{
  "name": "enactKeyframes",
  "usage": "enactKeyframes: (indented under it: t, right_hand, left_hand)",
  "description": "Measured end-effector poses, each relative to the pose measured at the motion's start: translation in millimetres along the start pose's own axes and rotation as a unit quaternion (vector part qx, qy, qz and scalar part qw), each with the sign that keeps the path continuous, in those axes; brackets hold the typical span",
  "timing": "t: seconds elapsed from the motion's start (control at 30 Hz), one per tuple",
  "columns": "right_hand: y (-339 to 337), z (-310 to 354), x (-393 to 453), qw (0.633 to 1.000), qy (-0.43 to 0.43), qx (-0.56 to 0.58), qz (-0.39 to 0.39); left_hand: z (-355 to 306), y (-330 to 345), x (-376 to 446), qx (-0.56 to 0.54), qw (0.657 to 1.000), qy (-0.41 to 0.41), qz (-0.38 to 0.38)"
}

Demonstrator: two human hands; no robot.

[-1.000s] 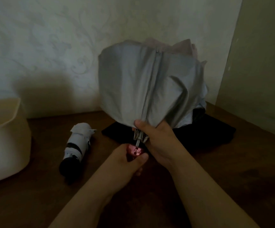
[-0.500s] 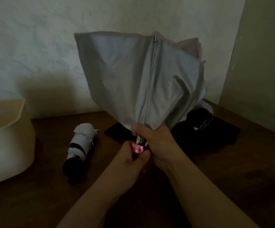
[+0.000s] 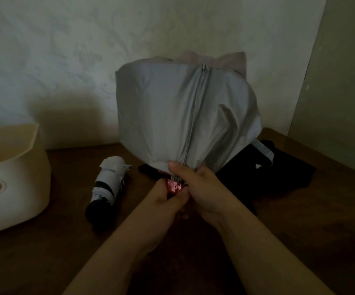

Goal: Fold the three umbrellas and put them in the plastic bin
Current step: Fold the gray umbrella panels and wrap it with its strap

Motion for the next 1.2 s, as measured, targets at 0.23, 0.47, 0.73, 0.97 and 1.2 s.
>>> enactKeyframes:
  t: [0.23,0.47,0.73,0.97,1.2]
  right_hand:
    - [11,-12,0,0.997,0.027,-0.072,0.026]
    - [20,-15,-2,0.971,0.026,-0.229,0.058]
    - [-29,43,-20,0.881,-0.062,-0.448,-0.141]
    - [-47,38,-7,0.780,-0.112,-0.576,-0.216]
    - [-64,39,-8,0.818,-0.128,-0.493,-0.269]
  left_hand:
    - [-10,-13,10,-0.153,0.983,-0.003,-0.103]
    - [-17,-14,-4,-0.172,0.981,-0.054,-0.078]
    - [18,-37,-6,-0.245,0.938,-0.197,-0.147]
    - [19,-30,-8,-0.237,0.939,-0.212,-0.128]
    - [25,-34,-12,-0.241,0.929,-0.231,-0.159]
Point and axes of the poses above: each hand's wrist, its own x-axis towards the middle knuckle, its own y-axis out of the palm, z = x × y, the point moved 9 cm from there along x, towards the middle knuckle, and after that the axes turned 13 degrees about -x, right-handed, at the moved point
